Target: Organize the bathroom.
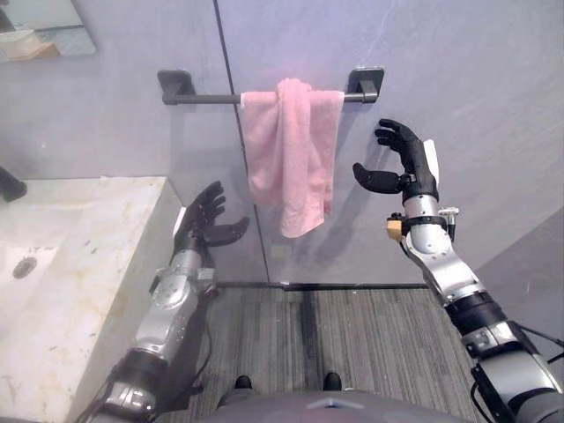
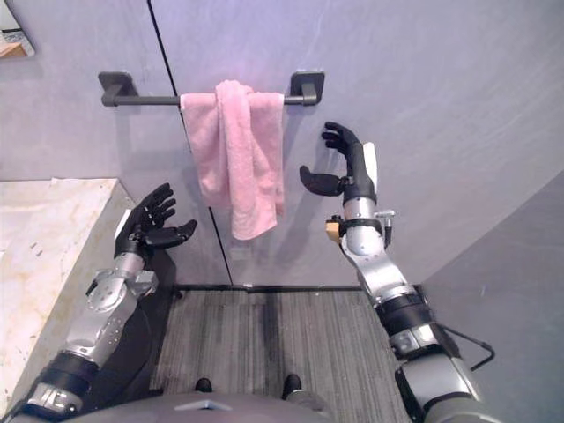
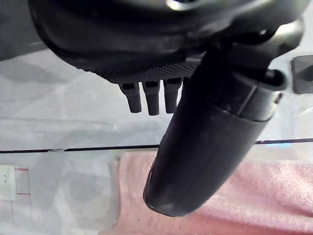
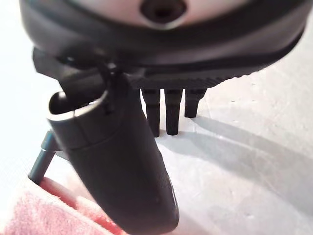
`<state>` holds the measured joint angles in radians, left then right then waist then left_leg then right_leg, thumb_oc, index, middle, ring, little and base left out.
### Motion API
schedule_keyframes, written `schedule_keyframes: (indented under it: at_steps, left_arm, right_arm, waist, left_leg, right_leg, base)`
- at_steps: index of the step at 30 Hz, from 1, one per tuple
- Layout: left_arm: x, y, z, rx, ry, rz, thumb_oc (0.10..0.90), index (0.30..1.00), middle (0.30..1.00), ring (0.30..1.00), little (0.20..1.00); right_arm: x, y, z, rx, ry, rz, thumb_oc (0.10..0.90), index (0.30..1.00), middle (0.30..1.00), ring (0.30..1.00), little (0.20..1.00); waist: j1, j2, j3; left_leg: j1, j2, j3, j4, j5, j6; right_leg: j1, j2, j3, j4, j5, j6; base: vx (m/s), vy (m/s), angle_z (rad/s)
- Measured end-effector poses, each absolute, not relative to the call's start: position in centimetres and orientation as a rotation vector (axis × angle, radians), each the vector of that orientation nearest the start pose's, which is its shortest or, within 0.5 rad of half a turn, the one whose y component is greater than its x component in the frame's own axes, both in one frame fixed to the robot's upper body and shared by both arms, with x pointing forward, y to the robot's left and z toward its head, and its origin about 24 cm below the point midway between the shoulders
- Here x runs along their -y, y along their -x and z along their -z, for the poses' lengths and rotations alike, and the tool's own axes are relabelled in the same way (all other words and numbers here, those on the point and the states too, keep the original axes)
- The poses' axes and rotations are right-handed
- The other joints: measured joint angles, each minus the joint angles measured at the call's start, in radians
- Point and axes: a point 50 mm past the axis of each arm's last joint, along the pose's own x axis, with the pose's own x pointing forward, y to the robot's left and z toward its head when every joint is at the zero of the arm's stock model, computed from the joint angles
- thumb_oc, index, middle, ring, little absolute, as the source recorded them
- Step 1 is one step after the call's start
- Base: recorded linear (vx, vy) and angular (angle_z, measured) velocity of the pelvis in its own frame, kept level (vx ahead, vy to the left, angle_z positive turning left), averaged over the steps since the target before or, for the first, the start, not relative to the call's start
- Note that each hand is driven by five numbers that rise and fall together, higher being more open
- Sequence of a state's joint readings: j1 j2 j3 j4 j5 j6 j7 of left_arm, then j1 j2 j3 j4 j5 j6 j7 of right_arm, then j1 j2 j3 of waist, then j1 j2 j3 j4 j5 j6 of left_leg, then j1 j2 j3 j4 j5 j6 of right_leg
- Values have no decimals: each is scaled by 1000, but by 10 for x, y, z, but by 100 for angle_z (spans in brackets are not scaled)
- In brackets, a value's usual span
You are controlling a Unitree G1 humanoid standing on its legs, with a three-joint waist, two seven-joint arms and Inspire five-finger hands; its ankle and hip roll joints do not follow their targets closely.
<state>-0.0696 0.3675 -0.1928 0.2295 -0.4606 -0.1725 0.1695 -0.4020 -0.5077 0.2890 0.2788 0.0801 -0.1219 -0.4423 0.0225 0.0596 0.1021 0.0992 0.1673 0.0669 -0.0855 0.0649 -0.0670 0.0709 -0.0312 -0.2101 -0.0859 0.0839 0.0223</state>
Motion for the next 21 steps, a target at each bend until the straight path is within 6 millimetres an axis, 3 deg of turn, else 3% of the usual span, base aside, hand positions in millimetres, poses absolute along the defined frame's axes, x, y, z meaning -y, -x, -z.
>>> schedule_keyframes:
  at_steps: [6,13,21]
  left_arm:
    - [-193,-261,-22,-53,86,-88,800,900,900,900,900]
    - [-194,-261,-24,-32,93,-118,800,900,900,900,900]
    - [-186,-260,-22,-28,119,-134,800,900,900,900,900]
  right_arm:
    - [186,-315,-116,390,475,189,800,900,900,900,900]
    - [171,-307,-126,475,446,137,800,900,900,900,900]
    - [163,-296,-109,432,469,36,800,900,900,900,900]
  waist:
    - [3,23,13]
    - [-1,23,14]
    - [-24,21,15]
  left_leg:
    - [10,0,14,0,1,-2]
    - [4,-1,26,41,0,-1]
    - [-4,0,43,67,0,-2]
  right_leg:
    - [0,0,21,0,0,0]
    - [3,1,40,0,-4,-5]
    - [1,3,62,0,-3,-5]
  base:
    - [-51,21,-8]
    - [-43,11,-8]
    - [-27,13,-6]
